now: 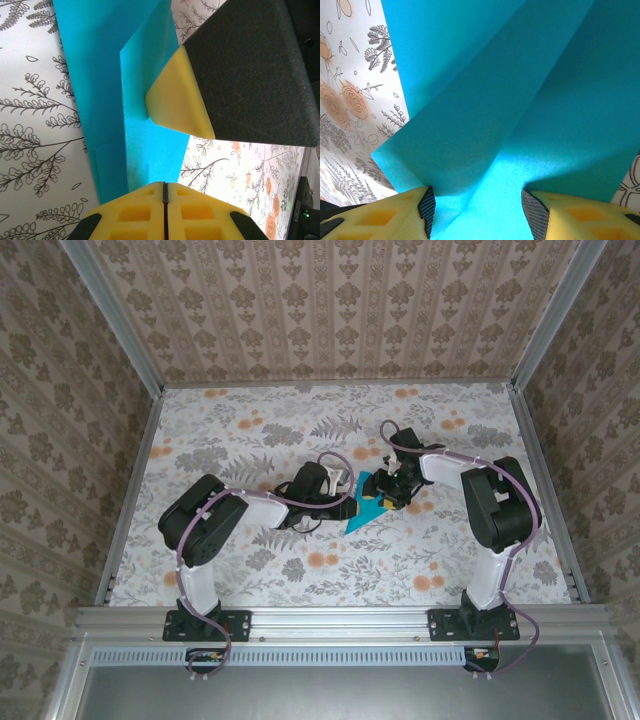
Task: Fold a paper plane with a square sheet of paper (pick it up from the middle)
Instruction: Fourth fold the wing at the center of the table.
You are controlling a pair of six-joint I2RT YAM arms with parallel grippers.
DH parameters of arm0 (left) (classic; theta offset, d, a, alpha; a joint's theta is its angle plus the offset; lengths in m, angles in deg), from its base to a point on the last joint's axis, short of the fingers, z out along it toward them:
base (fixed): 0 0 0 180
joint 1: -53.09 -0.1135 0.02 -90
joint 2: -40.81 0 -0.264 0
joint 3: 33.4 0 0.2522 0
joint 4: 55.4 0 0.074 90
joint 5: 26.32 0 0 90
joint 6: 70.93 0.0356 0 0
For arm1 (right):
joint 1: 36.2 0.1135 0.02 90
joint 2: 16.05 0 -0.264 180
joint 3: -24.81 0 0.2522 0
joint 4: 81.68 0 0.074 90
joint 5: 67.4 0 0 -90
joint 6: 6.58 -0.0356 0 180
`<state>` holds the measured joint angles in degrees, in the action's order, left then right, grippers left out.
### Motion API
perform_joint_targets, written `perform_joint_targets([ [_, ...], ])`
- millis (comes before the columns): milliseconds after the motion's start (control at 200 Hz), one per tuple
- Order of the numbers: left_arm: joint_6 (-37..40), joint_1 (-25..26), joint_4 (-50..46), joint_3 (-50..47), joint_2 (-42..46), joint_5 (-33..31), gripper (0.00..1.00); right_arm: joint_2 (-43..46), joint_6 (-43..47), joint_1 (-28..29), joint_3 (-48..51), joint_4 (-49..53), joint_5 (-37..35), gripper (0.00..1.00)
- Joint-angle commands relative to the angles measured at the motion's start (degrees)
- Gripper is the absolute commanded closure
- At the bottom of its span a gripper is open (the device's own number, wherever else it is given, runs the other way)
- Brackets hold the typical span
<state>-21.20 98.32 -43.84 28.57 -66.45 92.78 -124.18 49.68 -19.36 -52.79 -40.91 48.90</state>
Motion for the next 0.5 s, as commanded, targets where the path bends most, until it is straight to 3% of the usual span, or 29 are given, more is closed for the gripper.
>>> perform_joint_targets([
  [0,0.1,-0.6,-1.1,1.2,-1.3,-0.7,0.92,-7.5,-0.8,0.3,3.2,5.5,-14.4,0.43],
  [495,-0.2,-0.8,-1.6,1.5,-2.7,-0.7,0.94,-10.1,-1.4,1.5,1.1,8.6,-17.5,0.46],
])
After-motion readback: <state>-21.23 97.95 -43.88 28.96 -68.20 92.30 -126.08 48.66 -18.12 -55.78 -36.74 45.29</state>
